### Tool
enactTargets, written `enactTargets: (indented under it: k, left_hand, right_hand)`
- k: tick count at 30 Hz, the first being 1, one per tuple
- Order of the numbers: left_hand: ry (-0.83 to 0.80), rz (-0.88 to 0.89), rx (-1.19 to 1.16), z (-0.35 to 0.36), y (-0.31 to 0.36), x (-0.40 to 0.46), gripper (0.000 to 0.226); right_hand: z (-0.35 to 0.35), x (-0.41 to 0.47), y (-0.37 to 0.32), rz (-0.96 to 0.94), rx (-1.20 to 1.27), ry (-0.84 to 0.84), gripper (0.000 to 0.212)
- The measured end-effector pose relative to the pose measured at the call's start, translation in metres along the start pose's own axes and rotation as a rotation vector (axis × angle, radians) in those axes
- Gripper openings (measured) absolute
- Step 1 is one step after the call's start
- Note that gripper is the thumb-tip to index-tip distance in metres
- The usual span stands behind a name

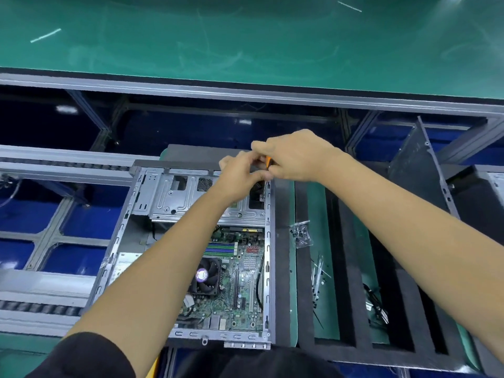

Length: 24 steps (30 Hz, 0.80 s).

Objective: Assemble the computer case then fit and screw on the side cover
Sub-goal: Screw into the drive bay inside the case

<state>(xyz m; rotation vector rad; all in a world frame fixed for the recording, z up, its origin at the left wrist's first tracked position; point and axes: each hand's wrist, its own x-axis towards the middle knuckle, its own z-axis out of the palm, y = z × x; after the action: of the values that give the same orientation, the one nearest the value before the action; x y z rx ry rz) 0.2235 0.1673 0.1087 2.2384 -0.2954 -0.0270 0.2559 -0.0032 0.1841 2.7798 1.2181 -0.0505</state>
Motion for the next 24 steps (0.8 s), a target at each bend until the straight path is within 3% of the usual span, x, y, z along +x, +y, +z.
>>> enactTargets:
  k: [5,11,14,17,24]
  left_hand:
    - [-0.115,-0.004,0.093,-0.007,0.003,0.0,0.019]
    - [-0.034,-0.001,0.147,-0.008,0.008,0.001,0.036]
    - [-0.064,-0.047,0.032,-0.016,-0.001,-0.002,0.041]
    - [-0.172,-0.092,-0.004,-0.024,-0.01,-0.003,0.039]
    - [-0.285,-0.074,0.034,-0.028,-0.011,-0.001,0.021]
  right_hand:
    - [-0.005,0.004,-0.002,0.091,0.034,-0.021,0.007]
    - [0.003,0.008,-0.019,0.216,-0.061,0.016,0.021]
    - [0.003,0.003,-0.018,0.1,0.034,0.058,0.027]
    - [-0.002,0.003,-0.024,0.028,0.085,0.049,0.029]
    - [-0.015,0.022,-0.032,0.125,0.029,-0.04,0.008]
